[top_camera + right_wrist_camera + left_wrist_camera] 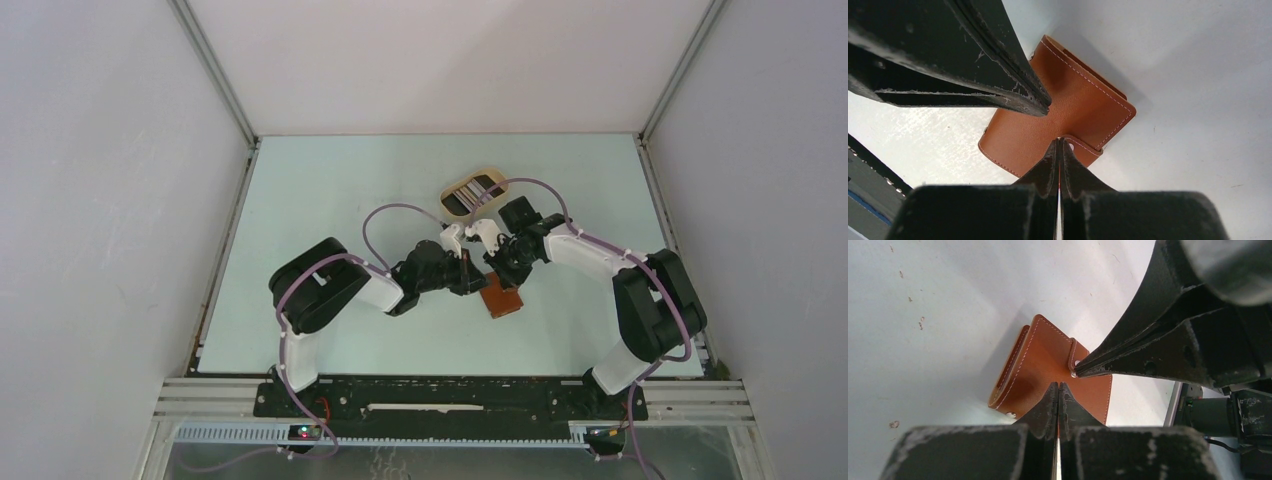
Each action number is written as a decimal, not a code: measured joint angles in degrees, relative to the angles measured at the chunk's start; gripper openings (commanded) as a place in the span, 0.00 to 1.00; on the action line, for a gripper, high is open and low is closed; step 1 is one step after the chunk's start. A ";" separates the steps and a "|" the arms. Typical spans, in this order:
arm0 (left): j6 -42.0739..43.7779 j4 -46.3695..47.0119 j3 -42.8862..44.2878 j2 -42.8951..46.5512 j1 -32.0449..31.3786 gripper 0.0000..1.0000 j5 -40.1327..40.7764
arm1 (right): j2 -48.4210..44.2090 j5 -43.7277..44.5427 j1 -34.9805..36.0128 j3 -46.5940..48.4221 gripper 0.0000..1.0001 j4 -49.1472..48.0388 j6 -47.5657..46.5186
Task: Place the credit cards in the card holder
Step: Close the card holder at the center of the board.
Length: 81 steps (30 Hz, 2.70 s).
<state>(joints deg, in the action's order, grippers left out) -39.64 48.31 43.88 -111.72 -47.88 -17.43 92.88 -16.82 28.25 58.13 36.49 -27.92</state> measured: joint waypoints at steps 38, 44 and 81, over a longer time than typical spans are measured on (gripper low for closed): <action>-0.02 -1.42 0.90 -0.42 0.02 0.00 0.26 | 0.24 -4.20 -1.60 0.00 0.00 0.04 2.49; -0.02 -2.29 0.98 -0.85 0.00 0.00 0.17 | 0.24 -4.83 -1.99 0.00 0.00 -0.22 2.75; -1.51 -3.65 1.66 -0.92 0.04 0.00 0.28 | 1.77 -5.38 -1.75 0.44 0.00 -0.33 3.21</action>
<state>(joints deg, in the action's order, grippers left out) -41.15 44.66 45.54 -112.64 -47.83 -17.15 94.65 -22.20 26.50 58.57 36.16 -24.71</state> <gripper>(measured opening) 0.005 0.006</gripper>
